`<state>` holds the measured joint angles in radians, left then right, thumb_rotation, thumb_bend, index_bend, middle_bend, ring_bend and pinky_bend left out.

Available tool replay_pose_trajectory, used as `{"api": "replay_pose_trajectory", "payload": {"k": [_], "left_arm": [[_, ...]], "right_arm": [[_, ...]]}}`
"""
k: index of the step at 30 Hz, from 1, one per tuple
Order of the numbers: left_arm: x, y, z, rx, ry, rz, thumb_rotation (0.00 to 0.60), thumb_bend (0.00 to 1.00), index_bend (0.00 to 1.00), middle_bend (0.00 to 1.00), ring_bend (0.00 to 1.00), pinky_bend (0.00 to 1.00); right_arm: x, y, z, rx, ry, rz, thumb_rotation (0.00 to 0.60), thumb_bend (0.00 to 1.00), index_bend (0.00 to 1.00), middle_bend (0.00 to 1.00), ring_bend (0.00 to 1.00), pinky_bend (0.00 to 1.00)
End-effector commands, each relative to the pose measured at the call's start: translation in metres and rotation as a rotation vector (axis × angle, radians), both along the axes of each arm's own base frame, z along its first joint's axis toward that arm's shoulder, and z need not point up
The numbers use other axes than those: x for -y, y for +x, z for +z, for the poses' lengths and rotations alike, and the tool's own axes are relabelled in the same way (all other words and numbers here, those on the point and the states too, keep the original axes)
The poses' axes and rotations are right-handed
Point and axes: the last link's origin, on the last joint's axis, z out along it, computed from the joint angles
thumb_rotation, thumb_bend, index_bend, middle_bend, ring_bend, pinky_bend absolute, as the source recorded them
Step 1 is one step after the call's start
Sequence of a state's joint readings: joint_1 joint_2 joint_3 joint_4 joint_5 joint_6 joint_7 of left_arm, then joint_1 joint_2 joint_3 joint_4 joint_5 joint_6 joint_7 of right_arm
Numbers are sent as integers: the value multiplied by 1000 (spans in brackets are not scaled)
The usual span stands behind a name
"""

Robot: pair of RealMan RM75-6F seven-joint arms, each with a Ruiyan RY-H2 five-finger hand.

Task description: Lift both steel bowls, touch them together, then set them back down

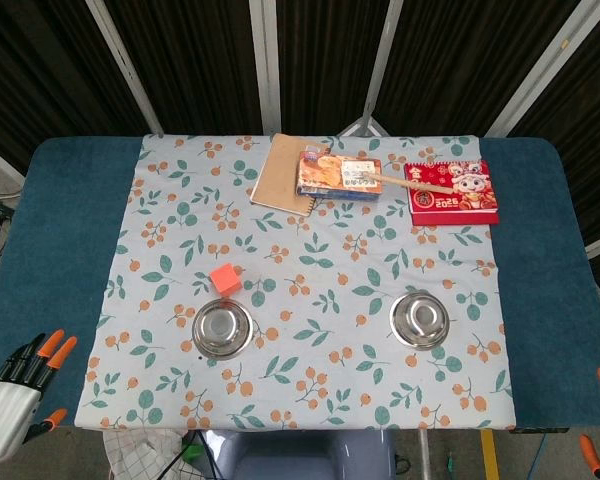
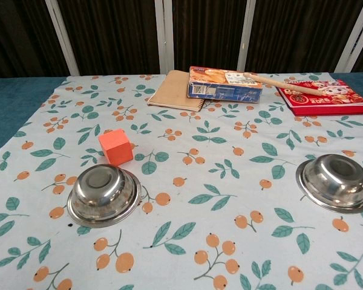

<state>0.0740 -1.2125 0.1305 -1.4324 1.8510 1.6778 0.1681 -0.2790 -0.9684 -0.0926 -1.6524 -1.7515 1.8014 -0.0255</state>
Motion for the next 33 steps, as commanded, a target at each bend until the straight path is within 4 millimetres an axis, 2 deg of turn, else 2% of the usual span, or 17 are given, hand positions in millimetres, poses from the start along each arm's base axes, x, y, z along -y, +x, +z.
{"api": "replay_pose_trajectory", "payload": {"k": [1,7,12,21,29,33], "left_arm": [[1,0,0,1,-4,-4,600,103,0,0,0,150],[-1,3,-8,-2,-32,-22,600,103,0,0,0,151],[-18,16,-26,14,-73,-81,600,94,0,0,0,151],[-69,67,-65,-4,-135,-155,558,86,0,5,0,147],[-124,122,-117,-110,-210,-176,549,97,0,30,0,152],[-139,141,-138,-137,-241,-170,542,97,0,47,0,147]], "right_arm": [[-1,0,0,2,0,1,600,389,0,0,0,11],[-2,0,1,7,-2,1,600,389,0,0,0,11],[0,-1,0,11,2,-5,600,389,0,0,0,11],[12,-6,0,16,12,-25,600,388,0,0,0,11],[29,-16,1,28,15,-72,600,389,0,0,0,11],[31,-19,4,44,7,-83,600,389,0,0,0,11]]}}
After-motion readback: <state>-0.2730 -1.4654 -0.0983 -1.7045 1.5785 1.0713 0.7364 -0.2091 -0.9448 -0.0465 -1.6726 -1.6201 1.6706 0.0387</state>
